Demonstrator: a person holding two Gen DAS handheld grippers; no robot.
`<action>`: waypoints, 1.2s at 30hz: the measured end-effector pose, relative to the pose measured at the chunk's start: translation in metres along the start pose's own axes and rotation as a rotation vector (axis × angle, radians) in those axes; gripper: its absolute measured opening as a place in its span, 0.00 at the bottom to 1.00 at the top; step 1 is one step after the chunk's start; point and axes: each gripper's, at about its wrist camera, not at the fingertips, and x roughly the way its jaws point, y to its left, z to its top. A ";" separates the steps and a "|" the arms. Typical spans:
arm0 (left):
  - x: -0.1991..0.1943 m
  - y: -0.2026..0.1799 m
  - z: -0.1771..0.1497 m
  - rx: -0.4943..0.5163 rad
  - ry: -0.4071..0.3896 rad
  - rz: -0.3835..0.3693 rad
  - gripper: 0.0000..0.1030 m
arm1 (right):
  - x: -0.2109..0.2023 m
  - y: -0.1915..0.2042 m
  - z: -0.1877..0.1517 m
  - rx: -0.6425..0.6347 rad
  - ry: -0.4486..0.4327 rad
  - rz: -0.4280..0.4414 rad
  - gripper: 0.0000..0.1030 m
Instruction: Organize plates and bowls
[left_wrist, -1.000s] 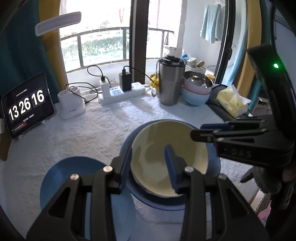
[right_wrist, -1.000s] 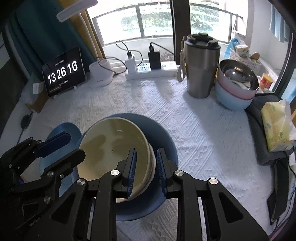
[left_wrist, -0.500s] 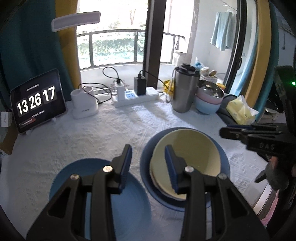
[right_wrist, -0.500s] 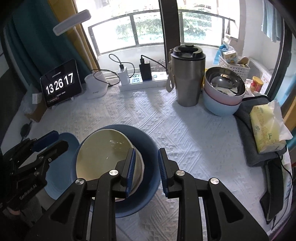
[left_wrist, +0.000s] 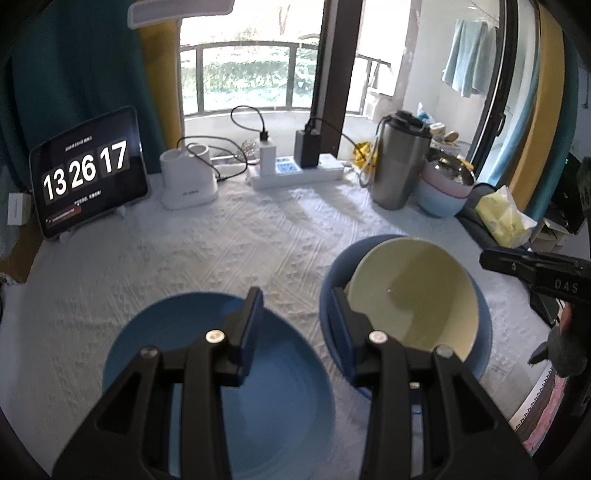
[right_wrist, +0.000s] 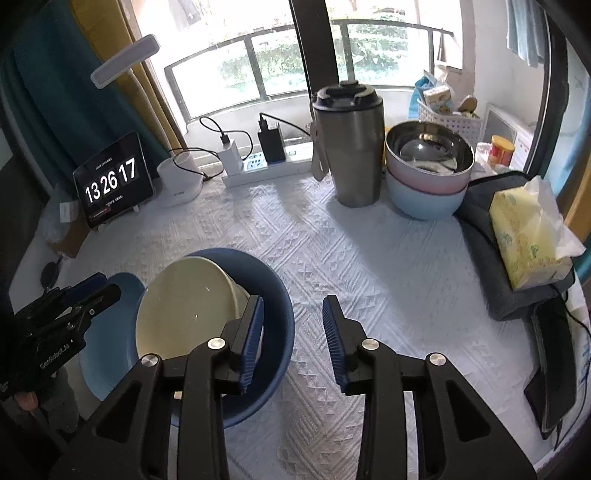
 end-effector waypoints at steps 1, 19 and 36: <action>0.002 0.001 -0.001 -0.001 0.005 0.002 0.38 | 0.002 0.000 -0.001 0.001 0.005 0.002 0.35; 0.019 -0.001 -0.005 0.011 0.045 0.020 0.38 | 0.038 -0.003 -0.011 0.010 0.088 0.036 0.35; 0.032 -0.014 -0.008 0.068 0.085 0.039 0.39 | 0.058 -0.021 -0.017 0.079 0.118 0.080 0.39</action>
